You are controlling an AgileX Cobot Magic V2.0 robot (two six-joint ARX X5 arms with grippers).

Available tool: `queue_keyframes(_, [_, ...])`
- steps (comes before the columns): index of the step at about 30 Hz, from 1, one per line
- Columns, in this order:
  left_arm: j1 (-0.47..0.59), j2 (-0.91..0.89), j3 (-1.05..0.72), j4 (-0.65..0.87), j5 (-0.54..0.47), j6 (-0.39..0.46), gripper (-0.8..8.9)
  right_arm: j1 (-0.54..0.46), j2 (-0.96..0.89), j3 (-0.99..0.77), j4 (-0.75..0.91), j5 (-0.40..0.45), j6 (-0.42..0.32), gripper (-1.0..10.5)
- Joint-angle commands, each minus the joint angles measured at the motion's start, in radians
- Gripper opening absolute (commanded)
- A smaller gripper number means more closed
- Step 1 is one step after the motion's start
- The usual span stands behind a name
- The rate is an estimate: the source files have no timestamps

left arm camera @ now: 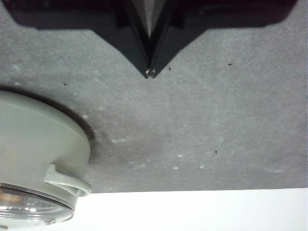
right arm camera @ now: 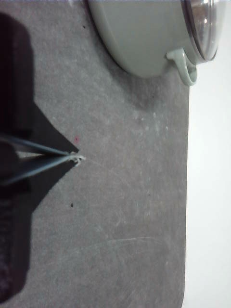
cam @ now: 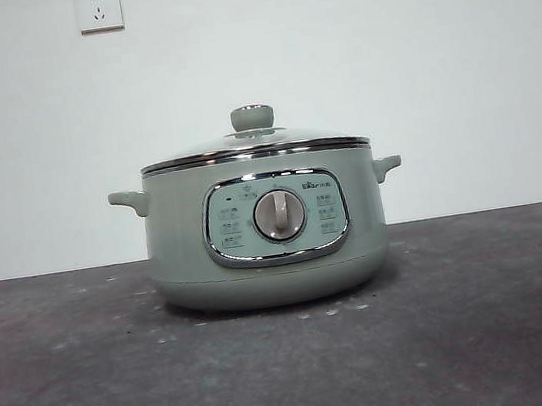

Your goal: Pick up the corn,open the lid,put the corn in the pot,close the lid

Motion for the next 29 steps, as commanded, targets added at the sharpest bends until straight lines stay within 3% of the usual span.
queue_keyframes(1, [0.003,0.0,-0.01,0.005,-0.003,-0.006,-0.04,-0.001,-0.003,-0.01,0.008,-0.002,0.025,0.0])
queue_keyframes(29, [0.003,0.0,-0.01,0.005,-0.003,-0.006,-0.04,0.0,-0.002,-0.01,0.007,0.008,0.029,0.0])
